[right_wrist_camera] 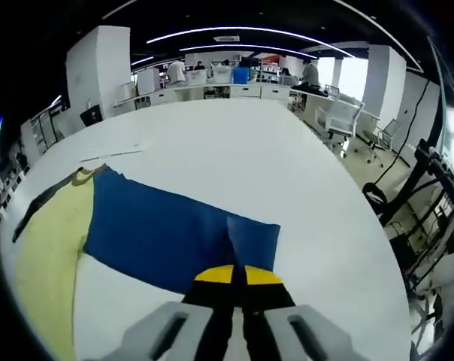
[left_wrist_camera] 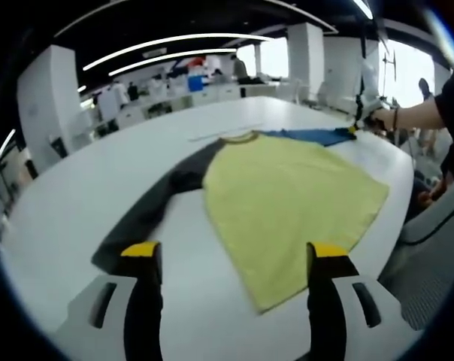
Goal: Fold the garment on the visible template until the final outline fits inside the template.
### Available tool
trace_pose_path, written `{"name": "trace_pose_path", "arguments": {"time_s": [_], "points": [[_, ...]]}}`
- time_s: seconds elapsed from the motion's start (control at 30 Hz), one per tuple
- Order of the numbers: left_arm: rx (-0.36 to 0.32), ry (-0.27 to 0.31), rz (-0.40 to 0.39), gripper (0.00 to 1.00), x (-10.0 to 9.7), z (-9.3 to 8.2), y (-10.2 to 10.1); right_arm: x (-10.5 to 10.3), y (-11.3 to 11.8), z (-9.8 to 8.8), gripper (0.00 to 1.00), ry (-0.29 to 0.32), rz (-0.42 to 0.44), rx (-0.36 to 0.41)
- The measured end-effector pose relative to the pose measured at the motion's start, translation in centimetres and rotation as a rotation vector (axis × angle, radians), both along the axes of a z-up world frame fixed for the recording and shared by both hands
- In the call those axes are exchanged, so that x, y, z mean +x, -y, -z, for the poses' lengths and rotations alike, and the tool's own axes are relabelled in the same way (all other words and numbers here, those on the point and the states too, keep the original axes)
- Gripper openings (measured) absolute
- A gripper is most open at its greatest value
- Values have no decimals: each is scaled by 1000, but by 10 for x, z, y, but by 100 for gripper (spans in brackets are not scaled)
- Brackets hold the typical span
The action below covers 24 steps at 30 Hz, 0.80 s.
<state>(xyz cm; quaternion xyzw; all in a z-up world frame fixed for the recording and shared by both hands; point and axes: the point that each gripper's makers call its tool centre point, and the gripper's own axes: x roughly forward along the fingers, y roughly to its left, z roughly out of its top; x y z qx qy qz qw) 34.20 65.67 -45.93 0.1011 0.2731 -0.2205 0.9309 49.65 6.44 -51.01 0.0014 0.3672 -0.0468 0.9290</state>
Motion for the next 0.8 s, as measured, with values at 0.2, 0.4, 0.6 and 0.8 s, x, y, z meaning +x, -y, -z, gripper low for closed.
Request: {"name": "trace_pose_path", "arguments": {"time_s": [0.2,0.4,0.6,0.8], "points": [[4,21,1,75,1,-5,1,-14,20,-7,0,-3,73,-14],[20,32,12,76,0,-14,6,-2,58,5,0,-24,110,-20],[32,37,21,76,0,-15,8,-24,51,5,0,-71,112,-26],[34,31,20,75,-1,-14,8,-41,44,9,0,-122,107,-33]]}}
